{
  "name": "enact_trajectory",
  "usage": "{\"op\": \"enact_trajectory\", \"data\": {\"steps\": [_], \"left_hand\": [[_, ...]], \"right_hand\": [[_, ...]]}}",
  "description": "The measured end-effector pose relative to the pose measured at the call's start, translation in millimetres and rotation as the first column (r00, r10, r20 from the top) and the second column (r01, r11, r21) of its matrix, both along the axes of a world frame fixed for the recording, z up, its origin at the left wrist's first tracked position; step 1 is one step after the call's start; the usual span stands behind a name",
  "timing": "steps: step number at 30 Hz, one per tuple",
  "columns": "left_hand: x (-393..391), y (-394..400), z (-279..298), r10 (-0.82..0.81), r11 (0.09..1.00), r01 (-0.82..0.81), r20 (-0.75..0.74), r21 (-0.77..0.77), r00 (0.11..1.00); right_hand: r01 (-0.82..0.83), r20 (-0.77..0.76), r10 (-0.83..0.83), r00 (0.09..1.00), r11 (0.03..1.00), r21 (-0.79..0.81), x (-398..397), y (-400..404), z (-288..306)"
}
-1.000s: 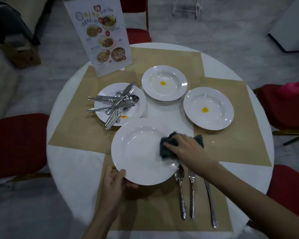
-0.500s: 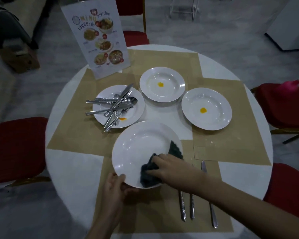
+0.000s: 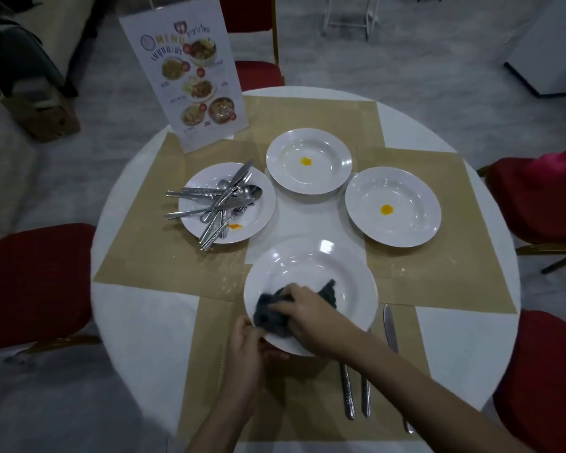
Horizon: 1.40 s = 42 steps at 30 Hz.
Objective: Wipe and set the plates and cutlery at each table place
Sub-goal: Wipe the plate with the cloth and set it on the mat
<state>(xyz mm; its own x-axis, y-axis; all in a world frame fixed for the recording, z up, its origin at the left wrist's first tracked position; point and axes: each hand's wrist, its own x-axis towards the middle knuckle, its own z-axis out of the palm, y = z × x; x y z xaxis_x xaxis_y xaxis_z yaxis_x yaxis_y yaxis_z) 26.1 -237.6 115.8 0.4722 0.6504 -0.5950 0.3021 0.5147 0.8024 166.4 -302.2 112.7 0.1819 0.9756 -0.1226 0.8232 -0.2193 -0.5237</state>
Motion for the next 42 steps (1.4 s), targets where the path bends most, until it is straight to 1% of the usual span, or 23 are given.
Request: {"op": "enact_trajectory", "data": {"steps": [2,4,6,10,12,13,14,15,17,19,21,22,24,26,28,31,33,35,37,38,40,41,42], "left_hand": [[-9,9,1,0.079,0.997,-0.079,-0.022,-0.026,0.997],[-19,15,2,0.079,0.997,-0.08,-0.037,-0.01,0.996],[-26,17,3,0.024,1.0,-0.023,-0.044,0.017,0.999],[-21,10,9,-0.138,0.988,0.14,-0.036,0.071,0.99],[-11,1,11,-0.217,0.972,0.219,-0.04,0.082,0.975],[-7,-3,11,-0.254,0.962,0.258,-0.05,0.087,0.966],[-2,-8,11,-0.279,0.955,0.283,-0.057,0.087,0.959],[2,-10,9,-0.279,0.956,0.283,-0.056,0.076,0.959],[6,-10,6,-0.183,0.983,0.183,-0.028,0.003,0.983],[3,-4,2,-0.025,0.998,0.024,-0.018,-0.064,1.0],[-9,8,-1,0.069,0.997,-0.07,-0.079,-0.017,0.995],[-18,14,-3,0.093,0.996,-0.094,-0.103,0.002,0.99],[-33,20,-4,0.12,0.993,-0.12,-0.092,0.005,0.989],[-46,19,-4,0.066,0.997,-0.063,-0.094,0.034,0.993],[-48,12,-2,-0.021,0.997,0.028,-0.097,0.075,0.995],[-34,-6,4,-0.14,0.986,0.145,-0.066,0.084,0.988],[-20,-16,8,-0.193,0.977,0.196,-0.038,0.085,0.98],[-10,-18,11,-0.168,0.984,0.169,-0.024,0.062,0.985],[-7,-12,9,-0.079,0.996,0.08,-0.031,0.027,0.996],[-9,-6,5,-0.04,0.998,0.042,-0.056,0.041,0.998],[-20,8,2,0.0,0.993,0.015,-0.122,0.121,0.993],[-27,14,2,0.014,0.989,0.005,-0.13,0.146,0.991],[-35,18,2,0.017,0.987,0.003,-0.125,0.162,0.992]], "right_hand": [[-0.199,0.035,0.199,0.979,0.98,-0.003,8,-20,13],[-0.246,0.134,0.248,0.959,0.969,-0.033,28,-37,18],[-0.171,0.247,0.171,0.954,0.985,-0.021,51,-49,11],[0.08,0.346,-0.06,0.936,0.996,-0.045,85,-43,-11],[0.186,0.309,-0.17,0.936,0.982,-0.023,83,-27,-16],[0.198,0.332,-0.194,0.923,0.98,0.022,76,-17,-17],[0.21,0.298,-0.218,0.929,0.976,0.06,65,-7,-19],[0.172,0.224,-0.185,0.957,0.982,0.076,51,2,-21],[0.108,0.07,-0.114,0.991,0.991,0.084,17,15,-21],[-0.063,0.097,0.053,0.994,0.993,0.103,-2,13,-14],[-0.23,0.103,0.224,0.969,0.972,0.056,-3,-1,-3],[-0.282,0.115,0.278,0.954,0.959,0.02,2,-10,1],[-0.299,0.183,0.295,0.938,0.954,-0.009,18,-27,5],[-0.231,0.302,0.227,0.926,0.973,-0.021,36,-40,-4],[-0.042,0.413,0.06,0.909,0.998,-0.053,53,-45,-19],[0.229,0.459,-0.176,0.871,0.971,-0.063,60,-34,-32],[0.33,0.366,-0.295,0.883,0.943,-0.035,47,-17,-27],[0.25,0.233,-0.244,0.942,0.968,0.0,24,-3,-23],[0.084,0.16,-0.088,0.983,0.996,0.034,2,-4,-15],[-0.044,0.233,0.027,0.972,0.997,0.07,-4,-8,-11],[-0.217,0.201,0.216,0.956,0.976,-0.02,2,-25,-4],[-0.279,0.188,0.283,0.94,0.959,-0.047,11,-34,-1],[-0.279,0.173,0.281,0.944,0.96,-0.039,22,-43,-5]]}}
